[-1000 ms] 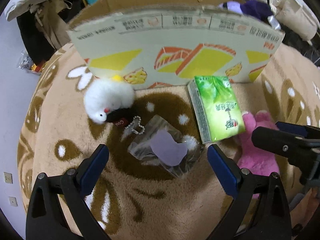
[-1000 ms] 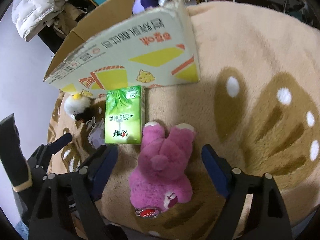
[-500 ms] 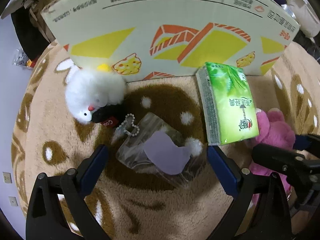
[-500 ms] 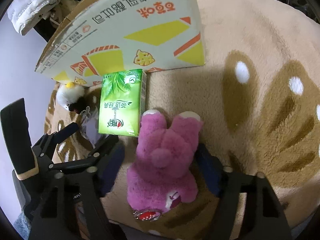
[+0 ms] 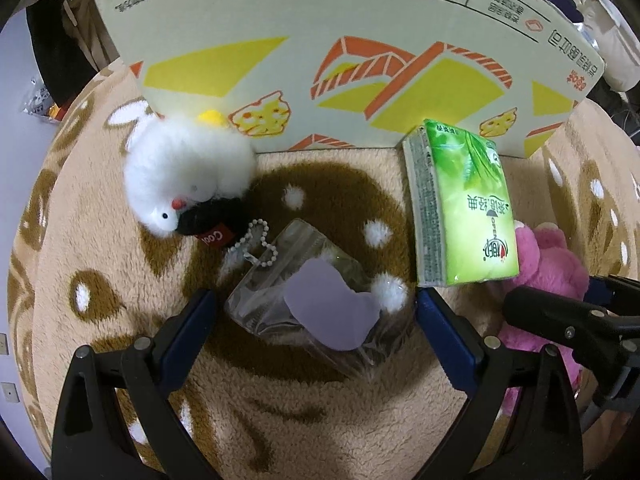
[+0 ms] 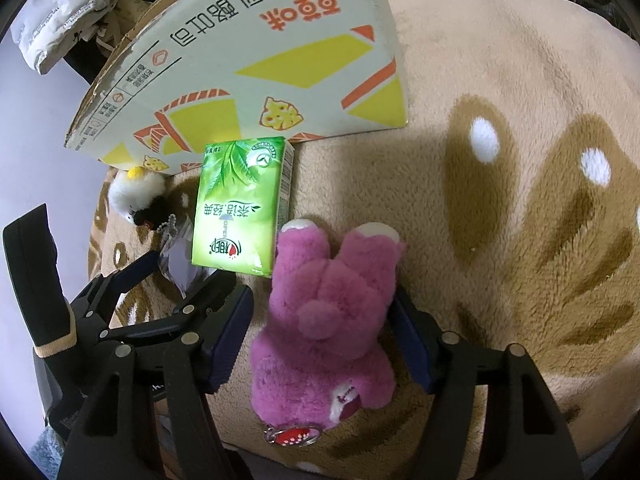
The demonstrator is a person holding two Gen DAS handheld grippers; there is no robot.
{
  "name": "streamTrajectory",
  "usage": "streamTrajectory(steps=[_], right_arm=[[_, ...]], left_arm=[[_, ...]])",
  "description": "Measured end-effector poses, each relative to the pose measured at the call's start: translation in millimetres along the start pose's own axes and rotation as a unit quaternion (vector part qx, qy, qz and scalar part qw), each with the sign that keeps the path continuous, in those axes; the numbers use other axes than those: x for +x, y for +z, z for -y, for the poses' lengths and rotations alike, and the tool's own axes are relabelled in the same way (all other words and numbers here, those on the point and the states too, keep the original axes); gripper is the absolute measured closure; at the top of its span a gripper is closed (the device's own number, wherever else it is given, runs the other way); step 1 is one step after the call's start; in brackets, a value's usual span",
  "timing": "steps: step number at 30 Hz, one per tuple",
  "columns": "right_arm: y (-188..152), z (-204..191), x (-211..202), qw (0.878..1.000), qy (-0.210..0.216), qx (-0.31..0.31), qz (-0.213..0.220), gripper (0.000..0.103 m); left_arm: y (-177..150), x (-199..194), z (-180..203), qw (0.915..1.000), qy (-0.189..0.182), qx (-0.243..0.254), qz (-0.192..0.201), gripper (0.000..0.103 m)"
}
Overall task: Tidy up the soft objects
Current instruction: 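Grasp the clear bag with the left tool while the right tool grasps the pink bear, then lift the clear bag with the left tool while the right tool carries the pink bear over the box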
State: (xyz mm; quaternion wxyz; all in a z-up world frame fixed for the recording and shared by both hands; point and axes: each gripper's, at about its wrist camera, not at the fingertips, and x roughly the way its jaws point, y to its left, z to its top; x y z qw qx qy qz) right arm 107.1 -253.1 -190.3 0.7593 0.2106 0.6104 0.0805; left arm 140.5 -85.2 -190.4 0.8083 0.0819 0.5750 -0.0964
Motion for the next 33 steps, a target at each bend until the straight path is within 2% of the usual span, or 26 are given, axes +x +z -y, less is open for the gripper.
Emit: streamTrajectory(steps=[6,8,10,20,33], right_arm=[[-1,-2,0,1.000,0.008,-0.006,0.005,0.031],[-2,-5,-1,1.000,0.008,-0.012,0.006,0.045],[-2,-7,-1,1.000,0.005,-0.020,0.007,0.051],[-5,-14,-9,0.999,-0.008,-0.033,0.026,0.054],[-7,-38,-46,0.987,-0.015,-0.097,0.126,0.055]], left_arm=[[-6,-6,6,0.9999,0.007,0.006,0.008,0.009],[-7,-7,7,1.0000,0.006,0.001,0.005,0.012],[-7,-9,7,1.0000,0.002,-0.002,0.004,0.015],[-11,-18,5,0.9999,-0.010,-0.011,0.001,0.025],[-24,-36,3,0.9998,0.003,-0.019,0.006,0.026]])
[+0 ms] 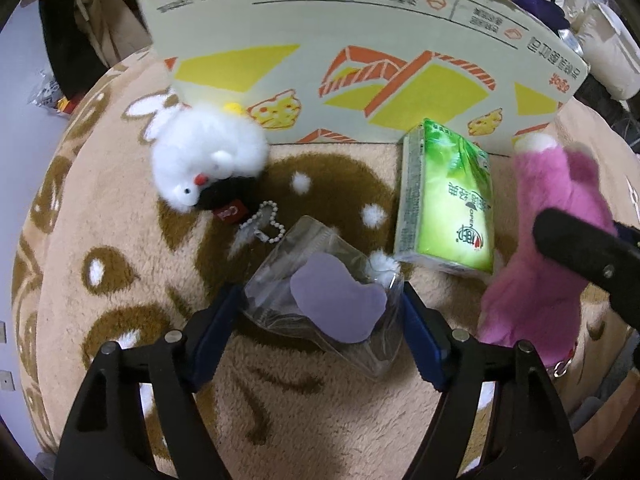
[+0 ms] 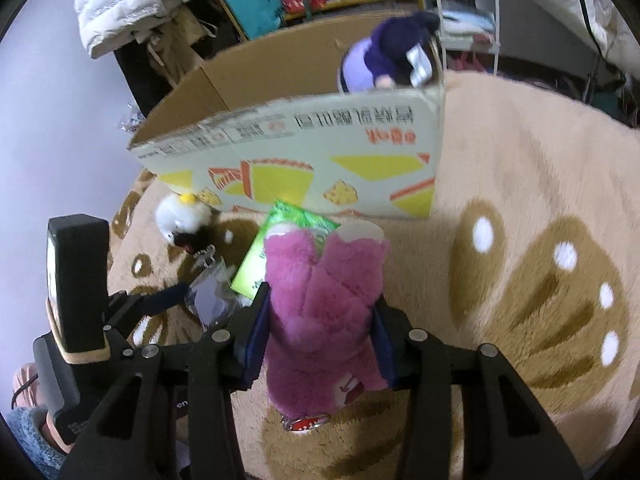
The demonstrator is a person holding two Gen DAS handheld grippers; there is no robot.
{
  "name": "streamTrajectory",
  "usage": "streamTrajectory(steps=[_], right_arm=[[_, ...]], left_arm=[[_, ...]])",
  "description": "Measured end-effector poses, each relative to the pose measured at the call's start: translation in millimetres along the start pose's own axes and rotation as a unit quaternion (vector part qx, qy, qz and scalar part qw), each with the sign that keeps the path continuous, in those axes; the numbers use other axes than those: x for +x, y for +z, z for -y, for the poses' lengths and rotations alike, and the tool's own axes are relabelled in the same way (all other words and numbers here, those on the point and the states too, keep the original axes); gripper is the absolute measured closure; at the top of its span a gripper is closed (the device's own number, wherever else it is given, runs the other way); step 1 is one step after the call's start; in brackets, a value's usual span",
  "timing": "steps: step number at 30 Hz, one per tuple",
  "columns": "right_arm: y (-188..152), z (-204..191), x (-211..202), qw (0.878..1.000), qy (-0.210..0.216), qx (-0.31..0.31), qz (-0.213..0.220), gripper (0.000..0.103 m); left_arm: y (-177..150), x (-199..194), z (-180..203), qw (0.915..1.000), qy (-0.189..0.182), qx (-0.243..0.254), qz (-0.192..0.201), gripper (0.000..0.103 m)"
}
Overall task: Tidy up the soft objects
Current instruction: 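Lift the clear bag with the left tool while the right tool carries the pink bear over the box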
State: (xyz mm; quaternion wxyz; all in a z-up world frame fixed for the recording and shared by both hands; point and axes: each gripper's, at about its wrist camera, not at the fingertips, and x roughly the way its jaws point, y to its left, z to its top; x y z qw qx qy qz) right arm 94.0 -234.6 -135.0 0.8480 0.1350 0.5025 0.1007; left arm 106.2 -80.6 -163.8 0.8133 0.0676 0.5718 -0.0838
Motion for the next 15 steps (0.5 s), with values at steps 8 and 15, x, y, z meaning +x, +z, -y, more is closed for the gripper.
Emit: streamTrajectory(steps=[8,15], right_arm=[[5,-5,-24,0.998,-0.012,-0.027,0.062,0.056],[10,-12,-53,0.988,-0.016,-0.055,0.140,0.056]], left_arm=[[-6,-27,-9,0.9987,0.024,-0.018,0.041,0.026],[-5,-66,-8,0.9910,0.036,-0.037,0.123,0.026]])
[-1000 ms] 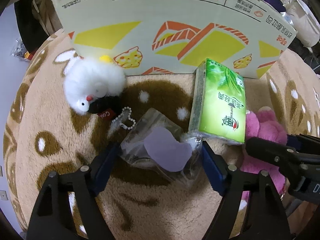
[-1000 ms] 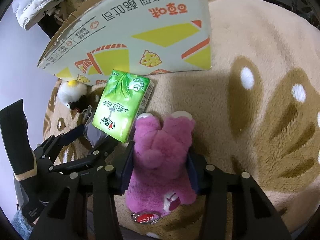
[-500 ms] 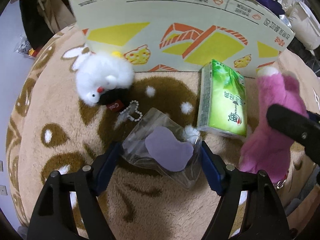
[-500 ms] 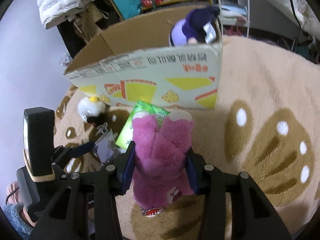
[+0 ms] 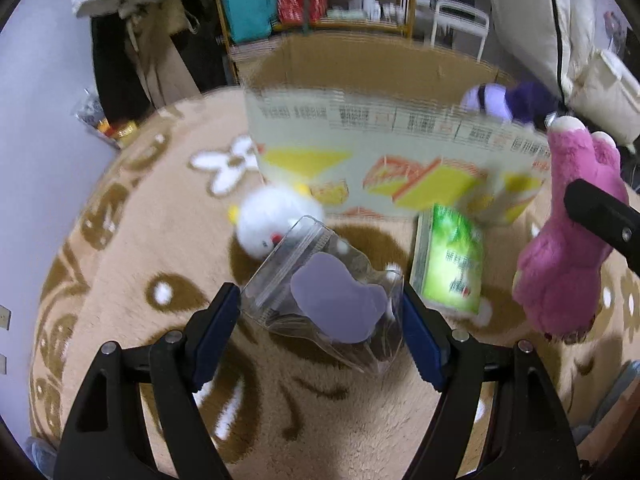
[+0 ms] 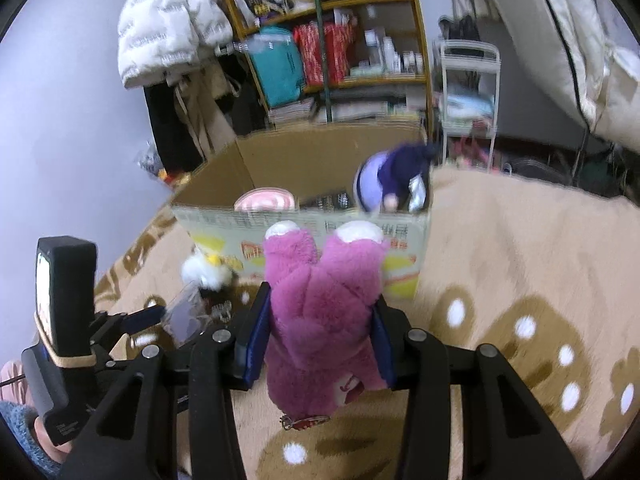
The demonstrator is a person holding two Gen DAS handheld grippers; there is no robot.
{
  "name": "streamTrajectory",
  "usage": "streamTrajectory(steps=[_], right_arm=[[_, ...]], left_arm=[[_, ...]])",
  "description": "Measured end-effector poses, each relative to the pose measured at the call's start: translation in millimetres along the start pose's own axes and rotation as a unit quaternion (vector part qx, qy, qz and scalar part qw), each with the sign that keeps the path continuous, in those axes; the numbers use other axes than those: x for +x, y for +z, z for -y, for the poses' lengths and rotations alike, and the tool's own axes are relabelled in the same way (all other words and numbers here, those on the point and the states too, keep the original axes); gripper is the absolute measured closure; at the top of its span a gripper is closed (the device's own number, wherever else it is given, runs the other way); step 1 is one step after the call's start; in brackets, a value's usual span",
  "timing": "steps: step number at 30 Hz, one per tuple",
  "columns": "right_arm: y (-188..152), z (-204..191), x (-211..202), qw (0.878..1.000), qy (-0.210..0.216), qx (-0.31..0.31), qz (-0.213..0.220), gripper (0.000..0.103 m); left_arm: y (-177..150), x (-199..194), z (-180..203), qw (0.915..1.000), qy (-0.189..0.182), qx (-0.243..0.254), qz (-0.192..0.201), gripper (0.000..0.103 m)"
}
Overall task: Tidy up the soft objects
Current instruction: 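Lift the clear bag with the left tool while the right tool carries the pink bear over the box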
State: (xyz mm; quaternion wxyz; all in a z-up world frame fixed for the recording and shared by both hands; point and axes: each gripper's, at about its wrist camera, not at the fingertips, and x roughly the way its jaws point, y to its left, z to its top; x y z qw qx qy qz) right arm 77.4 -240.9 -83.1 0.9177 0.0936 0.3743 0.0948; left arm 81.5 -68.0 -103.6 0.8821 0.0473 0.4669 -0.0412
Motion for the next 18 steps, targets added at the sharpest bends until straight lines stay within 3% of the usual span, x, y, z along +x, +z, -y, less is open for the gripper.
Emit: streamTrajectory(steps=[9,16,18], right_arm=[[20,7,-34,0.996,-0.015,-0.006,0.093,0.056],[36,1,-49,0.990,-0.005,-0.026,0.138,0.056],[43,-2,-53,0.988,-0.001,-0.035,0.150,0.056]], left_arm=[[11,-54,-2,0.9913,0.018,-0.003,0.130,0.026],[21,-79,-11,0.9730,0.055,0.000,0.224,0.026],[26,-84,-12,0.9700,0.059,0.007,0.236,0.026]])
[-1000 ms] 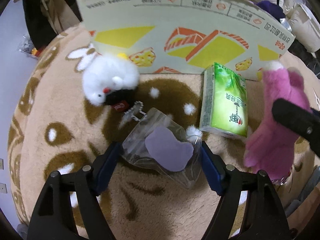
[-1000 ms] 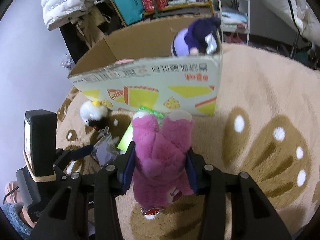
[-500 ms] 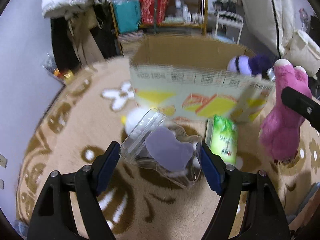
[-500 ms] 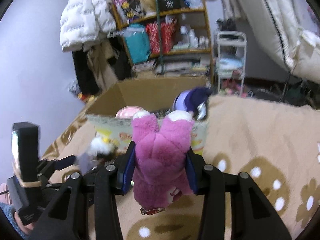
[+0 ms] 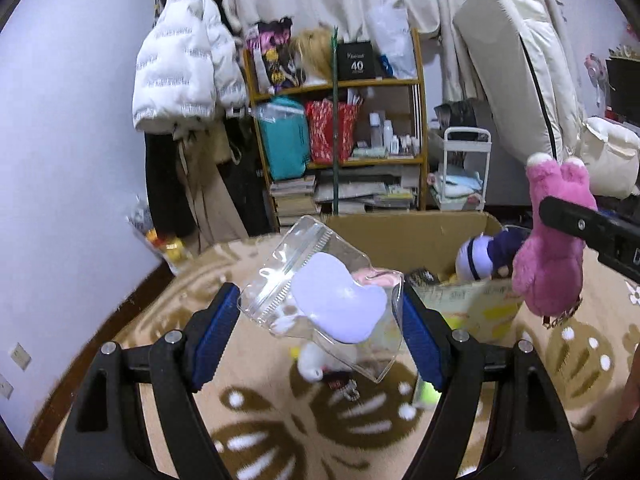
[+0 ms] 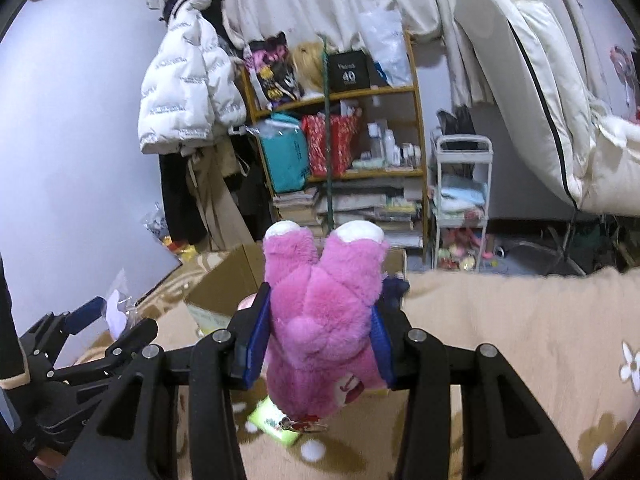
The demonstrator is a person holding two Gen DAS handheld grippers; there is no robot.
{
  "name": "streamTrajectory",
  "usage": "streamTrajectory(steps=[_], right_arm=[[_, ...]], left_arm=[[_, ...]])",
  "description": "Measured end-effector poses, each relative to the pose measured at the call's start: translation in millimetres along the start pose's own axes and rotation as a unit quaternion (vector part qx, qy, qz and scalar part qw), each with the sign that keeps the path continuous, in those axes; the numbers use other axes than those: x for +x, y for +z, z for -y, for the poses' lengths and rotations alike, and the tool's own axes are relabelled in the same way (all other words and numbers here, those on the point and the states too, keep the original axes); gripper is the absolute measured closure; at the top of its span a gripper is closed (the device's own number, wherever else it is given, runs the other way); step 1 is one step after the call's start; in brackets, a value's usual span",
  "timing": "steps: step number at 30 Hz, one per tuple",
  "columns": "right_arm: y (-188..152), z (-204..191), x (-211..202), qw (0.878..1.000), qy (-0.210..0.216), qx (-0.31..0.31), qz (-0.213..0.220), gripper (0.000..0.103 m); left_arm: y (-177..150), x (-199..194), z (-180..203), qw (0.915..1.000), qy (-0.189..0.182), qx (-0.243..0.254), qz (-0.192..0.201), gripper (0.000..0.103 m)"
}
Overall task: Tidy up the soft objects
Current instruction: 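Lift the clear bag with the left tool while the right tool carries the pink bear over the box, then release the clear bag into the box while the right tool drops the pink bear inside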
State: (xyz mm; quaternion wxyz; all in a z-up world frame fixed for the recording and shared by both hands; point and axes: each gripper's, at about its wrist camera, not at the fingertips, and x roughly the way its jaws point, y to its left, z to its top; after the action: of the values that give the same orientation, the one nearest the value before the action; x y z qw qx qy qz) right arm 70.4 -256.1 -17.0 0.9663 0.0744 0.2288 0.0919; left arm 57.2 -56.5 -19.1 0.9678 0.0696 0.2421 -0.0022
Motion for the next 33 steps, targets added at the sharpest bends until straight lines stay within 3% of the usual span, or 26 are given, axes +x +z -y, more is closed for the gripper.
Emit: streamTrajectory(steps=[11,15,27,33], right_arm=[[26,-9,10,0.999,0.027,-0.017,0.041,0.056],[36,-12,22,0.998,0.035,-0.018,0.054,0.056],[33,6,44,0.997,0.060,0.033,0.037,0.055],[24,8,63,0.997,0.062,0.021,0.031,0.055]], left_arm=[[52,3,4,0.9979,-0.026,0.017,0.058,0.026],[62,10,9,0.9966,0.002,0.027,0.077,0.026],[58,54,3,0.9968,-0.038,-0.008,0.069,0.026],[50,86,-1,0.9970,-0.067,-0.026,0.028,0.025]])
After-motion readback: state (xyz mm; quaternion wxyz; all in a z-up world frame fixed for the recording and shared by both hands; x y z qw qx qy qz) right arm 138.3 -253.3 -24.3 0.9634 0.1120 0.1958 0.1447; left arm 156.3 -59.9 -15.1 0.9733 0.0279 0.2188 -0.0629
